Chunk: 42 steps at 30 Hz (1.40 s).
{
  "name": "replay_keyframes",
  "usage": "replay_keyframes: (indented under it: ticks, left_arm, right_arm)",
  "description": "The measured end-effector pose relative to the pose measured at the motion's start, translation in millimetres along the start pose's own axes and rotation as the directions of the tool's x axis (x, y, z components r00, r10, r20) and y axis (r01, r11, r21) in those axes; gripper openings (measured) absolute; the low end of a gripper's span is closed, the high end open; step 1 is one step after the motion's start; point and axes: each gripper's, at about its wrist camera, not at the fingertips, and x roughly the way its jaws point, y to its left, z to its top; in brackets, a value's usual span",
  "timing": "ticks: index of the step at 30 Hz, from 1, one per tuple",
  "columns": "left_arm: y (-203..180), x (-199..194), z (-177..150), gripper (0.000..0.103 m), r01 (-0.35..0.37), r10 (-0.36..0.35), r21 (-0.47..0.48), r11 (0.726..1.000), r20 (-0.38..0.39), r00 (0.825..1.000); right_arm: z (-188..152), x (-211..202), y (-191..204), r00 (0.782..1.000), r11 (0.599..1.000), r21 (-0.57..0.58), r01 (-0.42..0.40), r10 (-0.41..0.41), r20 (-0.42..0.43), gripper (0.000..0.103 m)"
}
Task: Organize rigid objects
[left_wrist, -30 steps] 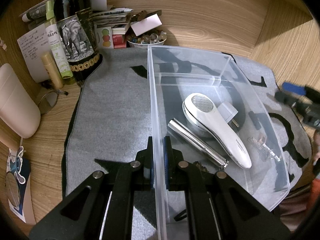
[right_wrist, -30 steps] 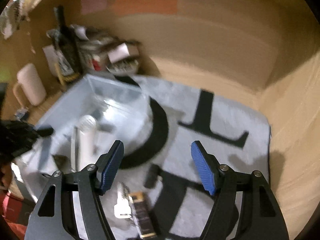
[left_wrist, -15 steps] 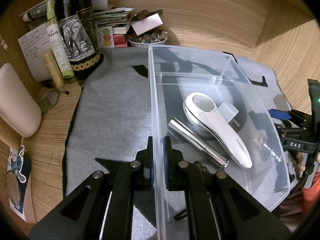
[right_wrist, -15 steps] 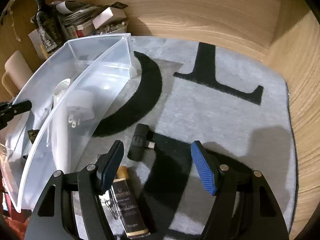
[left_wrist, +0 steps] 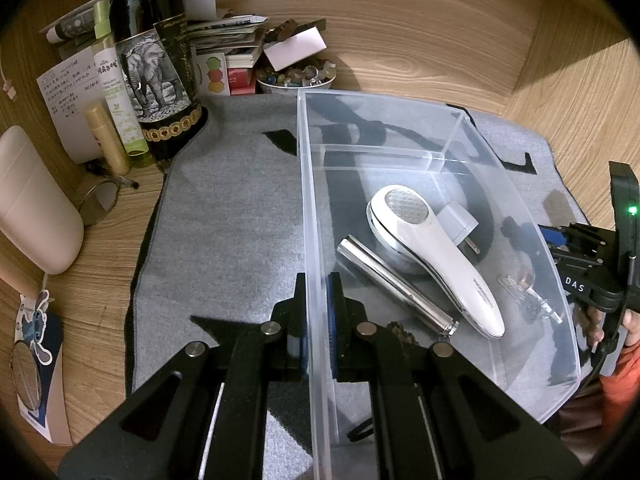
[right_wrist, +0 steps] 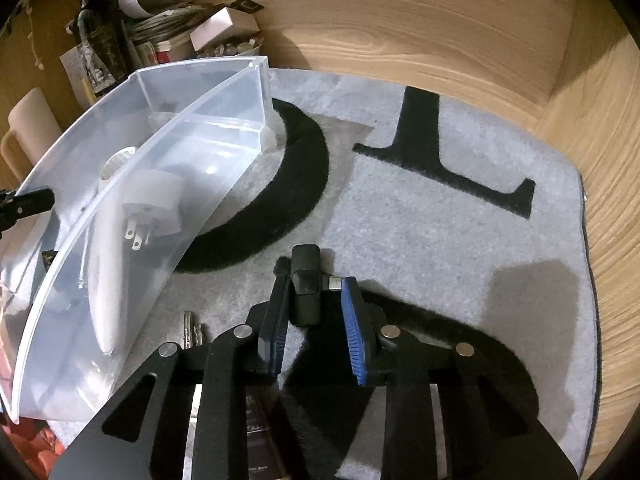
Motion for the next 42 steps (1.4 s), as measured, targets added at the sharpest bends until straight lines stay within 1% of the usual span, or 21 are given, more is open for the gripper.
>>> replay_keyframes:
  ticks: [6, 13, 21, 28, 37, 42]
  left_arm:
    - [0, 0, 0, 0.007, 0.000, 0.000, 0.001, 1.000, 0.000, 1.000]
    - [0, 0, 0, 0.007, -0.001, 0.001, 0.002, 1.000, 0.000, 1.000]
    - [0, 0, 0, 0.007, -0.001, 0.001, 0.001, 1.000, 0.000, 1.000]
    - [0, 0, 0, 0.007, -0.002, 0.002, 0.003, 1.000, 0.000, 1.000]
    - [0, 0, 0, 0.007, -0.001, 0.001, 0.002, 1.000, 0.000, 1.000]
    - [0, 0, 0, 0.007, -0.001, 0.001, 0.001, 1.000, 0.000, 1.000]
  right_arm:
    - [5, -7, 2, 1.000, 1.000, -0.009, 0.004, -0.003, 0.020, 0.024]
    - [19, -31, 8, 0.995, 1.000, -0.027, 0.015, -0.012, 0.097, 0.024]
    - [42, -64, 24, 0.979, 0.997, -0.072, 0.020, -0.005, 0.204, 0.024]
    - [55, -84, 49, 0.962, 0.992, -0.126, -0.005, 0.039, 0.270, 0.024]
    - [65, -87, 81, 0.950, 0.978, -0.199, -0.059, 0.116, 0.289, 0.024]
    - [66, -82, 99, 0.954, 0.969, -0.234, -0.076, 0.139, 0.265, 0.024]
